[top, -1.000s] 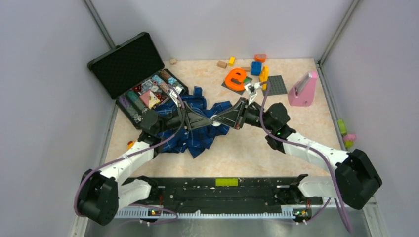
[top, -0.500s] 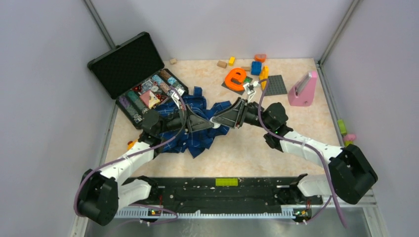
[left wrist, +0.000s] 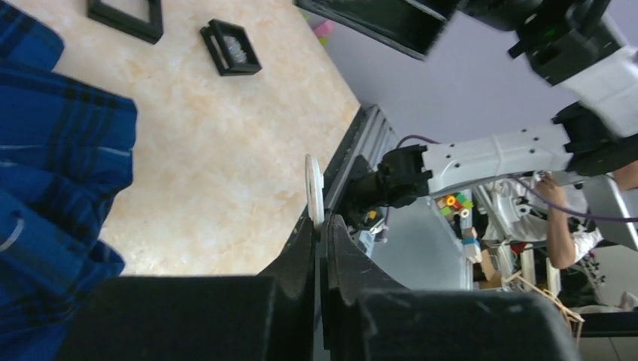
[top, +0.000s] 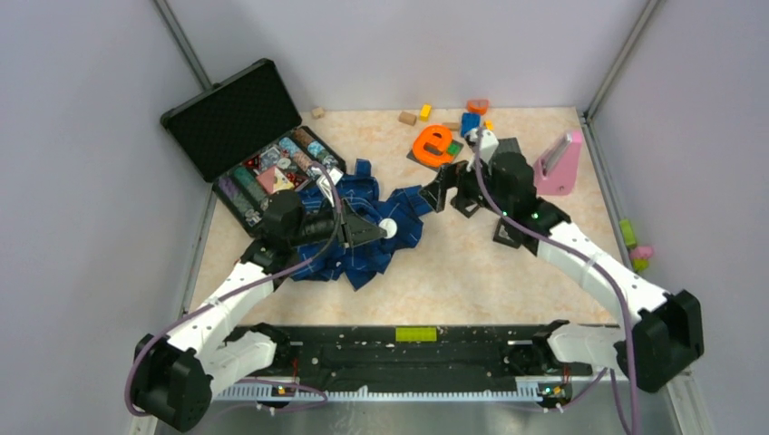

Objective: Remove the brooch from the garment
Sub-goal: Pick up the brooch box from the center of the board.

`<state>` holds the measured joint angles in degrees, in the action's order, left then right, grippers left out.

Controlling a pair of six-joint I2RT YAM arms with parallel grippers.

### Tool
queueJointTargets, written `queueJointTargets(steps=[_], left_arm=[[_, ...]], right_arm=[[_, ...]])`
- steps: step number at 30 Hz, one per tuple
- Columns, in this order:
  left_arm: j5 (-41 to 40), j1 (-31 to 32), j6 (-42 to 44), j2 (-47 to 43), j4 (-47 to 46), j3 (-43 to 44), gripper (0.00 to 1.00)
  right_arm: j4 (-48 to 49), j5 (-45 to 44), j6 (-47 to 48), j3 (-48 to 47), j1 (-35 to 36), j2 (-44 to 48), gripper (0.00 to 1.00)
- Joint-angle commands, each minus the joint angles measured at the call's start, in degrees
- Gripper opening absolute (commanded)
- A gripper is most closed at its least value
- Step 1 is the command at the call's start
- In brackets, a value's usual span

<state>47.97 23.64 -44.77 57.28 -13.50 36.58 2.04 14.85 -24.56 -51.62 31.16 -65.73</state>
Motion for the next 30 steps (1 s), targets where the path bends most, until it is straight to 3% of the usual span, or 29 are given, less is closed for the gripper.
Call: queueJointTargets(steps=[1, 9, 16, 30], left_arm=[[-3.9, 0.1, 9.6, -1.6, 7.1, 1.4, 0.00], [-7.8, 0.2, 11.1, -5.2, 2.6, -3.5, 0.00], [-7.4, 0.3, 7.4, -6.2, -4.3, -8.0, 0.00], [-6.0, 0.4, 6.2, -5.0, -6.3, -8.5, 0.00]], right_arm=[[-24.0, -15.8, 26.9, -8.2, -1.6, -8.3, 0.99], [-24.2, -6.4, 34.9, -17.5, -12.5, -24.7, 0.98], [-20.9, 7.1, 33.6, -23.2, -22.3, -34.9, 0.99], [-22.1, 15.3, 32.1, -30.9, -23.9, -48.6, 0.99]])
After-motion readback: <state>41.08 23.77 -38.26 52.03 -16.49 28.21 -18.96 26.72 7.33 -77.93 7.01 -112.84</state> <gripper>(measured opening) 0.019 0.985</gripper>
